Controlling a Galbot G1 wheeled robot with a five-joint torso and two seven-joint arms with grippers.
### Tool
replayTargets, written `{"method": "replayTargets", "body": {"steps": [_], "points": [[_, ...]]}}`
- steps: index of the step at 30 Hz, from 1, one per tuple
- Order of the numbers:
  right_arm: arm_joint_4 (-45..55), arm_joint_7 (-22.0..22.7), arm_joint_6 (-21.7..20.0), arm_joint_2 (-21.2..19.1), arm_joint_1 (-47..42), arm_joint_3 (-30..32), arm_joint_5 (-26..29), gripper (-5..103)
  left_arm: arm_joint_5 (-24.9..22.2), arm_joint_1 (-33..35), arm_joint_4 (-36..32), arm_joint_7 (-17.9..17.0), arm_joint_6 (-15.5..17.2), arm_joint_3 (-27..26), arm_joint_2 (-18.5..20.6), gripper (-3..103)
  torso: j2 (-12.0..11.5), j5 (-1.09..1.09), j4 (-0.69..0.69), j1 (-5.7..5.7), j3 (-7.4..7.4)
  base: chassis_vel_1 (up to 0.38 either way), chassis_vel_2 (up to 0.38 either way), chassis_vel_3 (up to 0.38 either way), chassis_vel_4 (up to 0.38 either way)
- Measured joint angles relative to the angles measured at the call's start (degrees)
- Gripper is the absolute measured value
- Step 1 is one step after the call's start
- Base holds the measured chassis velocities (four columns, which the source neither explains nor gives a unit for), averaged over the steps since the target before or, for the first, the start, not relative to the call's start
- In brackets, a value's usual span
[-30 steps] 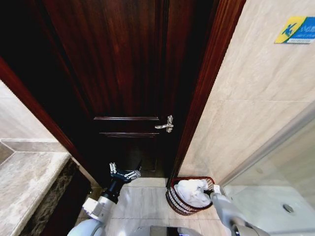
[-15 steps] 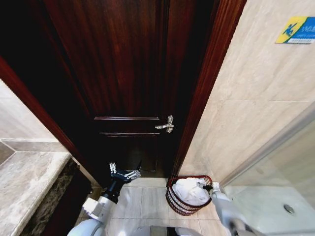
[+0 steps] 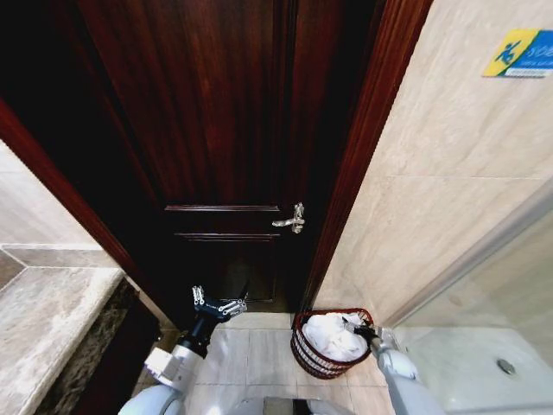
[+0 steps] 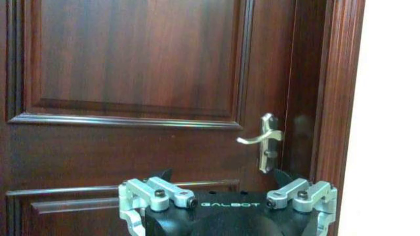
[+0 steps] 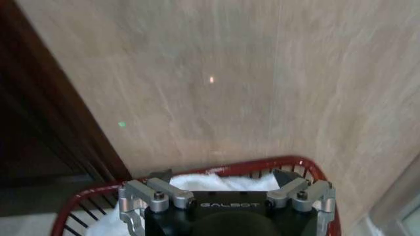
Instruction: Discard the used towel into the hamper.
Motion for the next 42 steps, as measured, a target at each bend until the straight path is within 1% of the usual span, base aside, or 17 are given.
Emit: {"method": "replayTargets", "body": {"steps": [1,2,6,7,9,10,13,14,15,17,18,22,23,25,30,38,42], "points": [[2.3,0.3,1.3,0.2,-1.8,0.4,0.7,100,0.0,0.0,0.0,0.0,0.0,0.0,0.0,100,0.0,-0.02,0.0,0.0,0.0,0.0,0.0,0.0,0.0],[2.3,0.3,1.3,0.2,-1.8,0.4,0.7,100,0.0,0.0,0.0,0.0,0.0,0.0,0.0,100,0.0,-0.02,0.0,0.0,0.0,0.0,0.0,0.0,0.0],[13.7,1.7,6.0,1.4,-9.7,1.9,2.6,100,0.0,0.0,0.0,0.0,0.0,0.0,0.0,100,0.0,-0.01,0.0,0.0,0.0,0.0,0.0,0.0,0.0],[13.7,1.7,6.0,1.4,-9.7,1.9,2.6,100,0.0,0.0,0.0,0.0,0.0,0.0,0.0,100,0.0,-0.01,0.0,0.0,0.0,0.0,0.0,0.0,0.0],[20.7,3.3,7.1,2.7,-13.9,2.8,2.9,100,0.0,0.0,0.0,0.0,0.0,0.0,0.0,100,0.0,-0.02,0.01,0.0,0.0,0.0,0.0,0.0,0.0],[20.7,3.3,7.1,2.7,-13.9,2.8,2.9,100,0.0,0.0,0.0,0.0,0.0,0.0,0.0,100,0.0,-0.02,0.01,0.0,0.0,0.0,0.0,0.0,0.0],[30.4,5.7,8.4,5.3,-20.5,3.8,2.3,100,0.0,0.0,0.0,0.0,0.0,0.0,0.0,100,0.0,-0.03,0.0,0.0,0.0,0.0,0.0,0.0,0.0],[33.0,6.4,8.7,6.0,-22.3,3.9,2.0,100,0.0,0.0,0.0,0.0,0.0,0.0,0.0,100,0.0,0.0,0.0,0.0,0.0,0.0,0.0,0.0,0.0],[33.0,6.4,8.7,6.0,-22.3,3.9,2.0,100,0.0,0.0,0.0,0.0,0.0,0.0,0.0,100,0.0,0.0,0.0,0.0,0.0,0.0,0.0,0.0,0.0],[39.1,7.6,9.6,7.5,-26.3,4.1,1.1,100,0.0,0.0,0.0,0.0,0.0,0.0,0.0,100,0.0,-0.02,0.0,0.0,0.0,0.0,0.0,0.0,0.0],[39.1,7.6,9.6,7.5,-26.3,4.1,1.1,100,0.0,0.0,0.0,0.0,0.0,0.0,0.0,100,0.0,-0.02,0.0,0.0,0.0,0.0,0.0,0.0,0.0],[49.0,7.7,10.1,9.8,-31.9,4.0,-0.2,100,0.0,0.0,0.0,0.0,0.0,0.0,0.0,100,0.0,-0.02,0.0,0.0,0.0,0.0,0.0,0.0,0.0],[49.0,7.7,10.1,9.8,-31.9,4.0,-0.2,100,0.0,0.0,0.0,0.0,0.0,0.0,0.0,100,0.0,-0.02,0.0,0.0,0.0,0.0,0.0,0.0,0.0],[53.7,7.8,10.4,11.1,-34.0,3.8,-1.0,100,0.0,0.0,0.0,0.0,0.0,0.0,0.0,100,0.0,-0.02,0.01,0.0,0.0,0.0,0.0,0.0,0.0],[58.9,8.1,10.4,12.6,-35.2,3.4,-1.8,100,0.0,0.0,0.0,0.0,0.0,0.0,0.0,100,0.0,-0.02,0.01,0.0,0.0,0.0,0.0,0.0,0.0],[63.6,8.4,10.4,14.6,-35.7,2.5,-1.7,100,0.0,0.0,0.0,0.0,0.0,0.0,0.0,100,0.0,-0.02,0.01,0.0,0.0,0.0,0.0,0.0,0.0],[65.9,8.2,10.6,14.6,-36.0,2.4,-0.8,100,0.0,0.0,0.0,0.0,0.0,0.0,0.0,100,0.0,-0.01,0.0,0.0,0.01,0.0,0.0,0.0,0.0]]}}
